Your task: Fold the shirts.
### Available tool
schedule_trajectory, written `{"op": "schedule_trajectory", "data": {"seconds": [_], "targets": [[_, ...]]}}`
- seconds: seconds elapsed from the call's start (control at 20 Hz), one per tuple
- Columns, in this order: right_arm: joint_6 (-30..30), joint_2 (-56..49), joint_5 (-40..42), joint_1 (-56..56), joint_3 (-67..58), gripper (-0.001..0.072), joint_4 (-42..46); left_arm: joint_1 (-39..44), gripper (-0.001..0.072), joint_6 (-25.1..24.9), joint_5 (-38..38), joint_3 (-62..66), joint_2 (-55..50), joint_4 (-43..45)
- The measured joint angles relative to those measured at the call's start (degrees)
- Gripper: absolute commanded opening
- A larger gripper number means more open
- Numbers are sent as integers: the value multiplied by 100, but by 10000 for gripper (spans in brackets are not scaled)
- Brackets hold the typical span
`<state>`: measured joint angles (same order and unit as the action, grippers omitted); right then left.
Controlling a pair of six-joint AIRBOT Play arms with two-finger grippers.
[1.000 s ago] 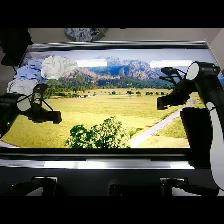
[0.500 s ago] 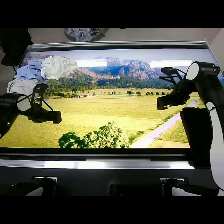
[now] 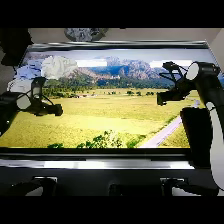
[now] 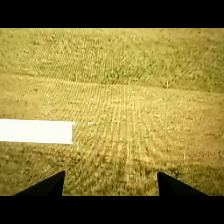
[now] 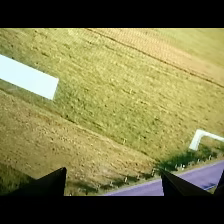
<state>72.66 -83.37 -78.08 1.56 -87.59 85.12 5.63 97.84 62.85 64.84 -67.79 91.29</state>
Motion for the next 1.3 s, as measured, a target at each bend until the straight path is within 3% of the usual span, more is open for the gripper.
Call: {"op": "schedule_trajectory", "data": {"seconds": [0.2, 0.45, 0.6, 0.9, 0.95, 1.0, 1.05, 1.1, 1.3], "targets": [[-146, 0, 579, 0, 0, 666, 4, -1198, 695, 645, -494, 1443, -798, -417], [-249, 0, 560, 2, 0, 664, -116, -3348, 695, 1272, -278, 2712, -2129, -2236], [-269, 0, 450, 11, 0, 664, -201, -3987, 695, 1274, -302, 2879, -2723, -2835], [-280, 0, 199, 11, 0, 666, -485, -4157, 690, 855, -1285, 2964, -3692, -3617], [-280, 0, 125, 11, 0, 666, -564, -4142, 639, 734, -1436, 2973, -3827, -3766], [-280, 0, 24, 11, 0, 666, -634, -4120, 444, 592, -1558, 2973, -3965, -3915], [-280, 0, -76, 11, 0, 666, -717, -4098, 170, 461, -1655, 2975, -4072, -4015], [-280, 0, -188, 11, 0, 666, -787, -4087, 43, 348, -1720, 2975, -4155, -4100], [-280, 0, -549, 9, 0, 665, -944, -4068, 38, -232, -1888, 2973, -4118, -4478]]}}
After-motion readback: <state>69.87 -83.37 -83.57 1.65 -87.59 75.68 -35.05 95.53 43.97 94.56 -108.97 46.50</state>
